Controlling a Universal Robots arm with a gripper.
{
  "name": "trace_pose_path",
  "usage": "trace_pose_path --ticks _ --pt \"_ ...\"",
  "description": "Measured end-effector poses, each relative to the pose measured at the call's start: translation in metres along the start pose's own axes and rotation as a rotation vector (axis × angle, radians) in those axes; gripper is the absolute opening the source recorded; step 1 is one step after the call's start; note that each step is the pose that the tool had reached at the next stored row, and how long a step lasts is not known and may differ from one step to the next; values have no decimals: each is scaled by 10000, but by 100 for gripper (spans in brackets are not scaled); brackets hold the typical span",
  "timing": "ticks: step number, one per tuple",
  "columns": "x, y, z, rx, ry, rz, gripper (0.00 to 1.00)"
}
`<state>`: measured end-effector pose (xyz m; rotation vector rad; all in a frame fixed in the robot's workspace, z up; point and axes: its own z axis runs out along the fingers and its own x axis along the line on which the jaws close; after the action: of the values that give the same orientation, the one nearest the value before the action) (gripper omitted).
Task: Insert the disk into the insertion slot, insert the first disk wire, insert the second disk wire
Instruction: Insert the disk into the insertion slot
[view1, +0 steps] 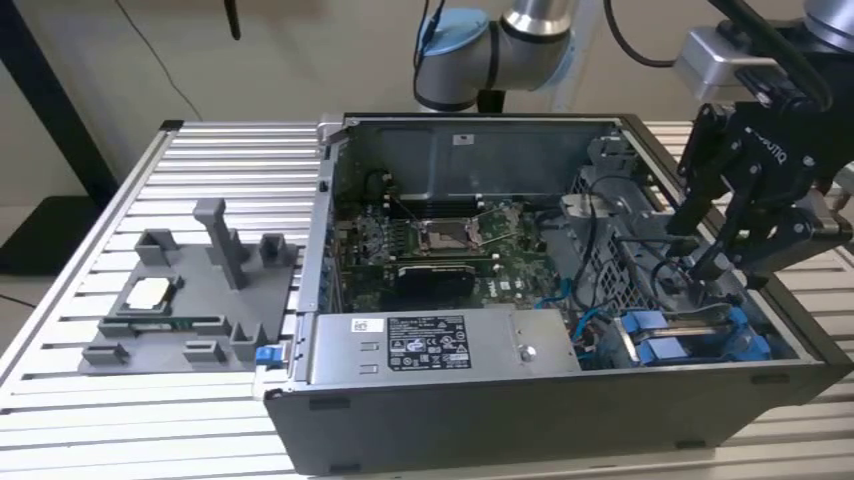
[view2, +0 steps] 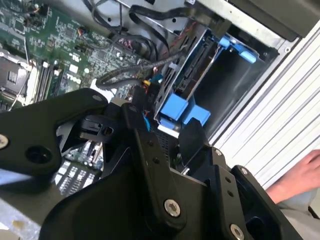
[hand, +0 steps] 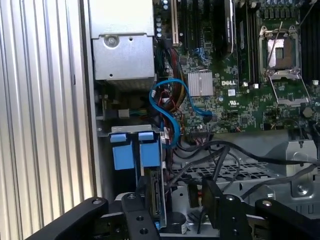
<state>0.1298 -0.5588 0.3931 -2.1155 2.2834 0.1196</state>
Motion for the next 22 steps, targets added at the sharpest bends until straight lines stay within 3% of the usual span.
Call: trace_pose_path --ticks 2,4,5,6,7,9,13,15,18,20,22 --pt "-10 -13 8 -183 16 15 55" --pt "-19 -15 11 -461 39 38 53" --pt "-23 -17 13 -588 51 48 46" --pt "-26 -21 17 -672 57 55 46" --pt "-26 -26 20 -701 34 56 39" --pt "-29 -32 26 -718 -144 43 39" --pt "-34 -68 27 -754 -597 -5 39" --pt "-37 -103 27 -746 -652 -29 39" --pt "-33 -119 27 -685 -666 -70 39" --pt "-27 -121 29 -587 -685 -102 39" --pt "-17 -122 34 -434 -703 -142 39"
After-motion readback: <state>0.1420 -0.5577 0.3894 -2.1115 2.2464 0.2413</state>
